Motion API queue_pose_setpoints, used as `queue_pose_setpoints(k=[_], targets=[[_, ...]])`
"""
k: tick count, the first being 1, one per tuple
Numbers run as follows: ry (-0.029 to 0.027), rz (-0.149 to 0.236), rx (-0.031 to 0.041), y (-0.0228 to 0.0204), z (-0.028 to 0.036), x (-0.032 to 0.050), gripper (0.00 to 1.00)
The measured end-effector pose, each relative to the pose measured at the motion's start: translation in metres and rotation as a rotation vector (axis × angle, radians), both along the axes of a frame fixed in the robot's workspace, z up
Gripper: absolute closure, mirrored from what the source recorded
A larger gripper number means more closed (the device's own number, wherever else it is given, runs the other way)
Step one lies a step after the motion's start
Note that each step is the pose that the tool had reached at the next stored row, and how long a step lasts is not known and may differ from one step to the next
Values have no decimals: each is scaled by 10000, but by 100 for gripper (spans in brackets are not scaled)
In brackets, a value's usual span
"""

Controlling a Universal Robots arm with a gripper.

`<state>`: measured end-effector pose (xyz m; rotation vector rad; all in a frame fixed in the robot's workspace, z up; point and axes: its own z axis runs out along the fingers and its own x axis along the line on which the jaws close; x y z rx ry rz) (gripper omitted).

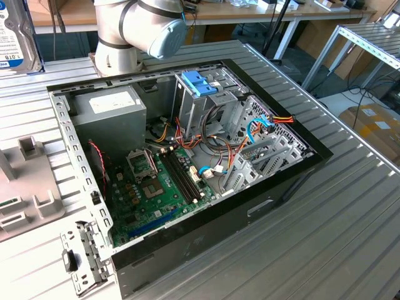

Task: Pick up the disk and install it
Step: 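Pick up the disk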

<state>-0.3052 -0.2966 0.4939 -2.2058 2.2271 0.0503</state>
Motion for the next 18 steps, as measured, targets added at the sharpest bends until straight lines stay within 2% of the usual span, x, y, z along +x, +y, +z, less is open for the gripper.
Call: queue_pose_setpoints(k=[3, 18], targets=[[0, 1, -8, 0, -1, 69, 63], [-1, 0, -50, 0, -5, 313, 63]])
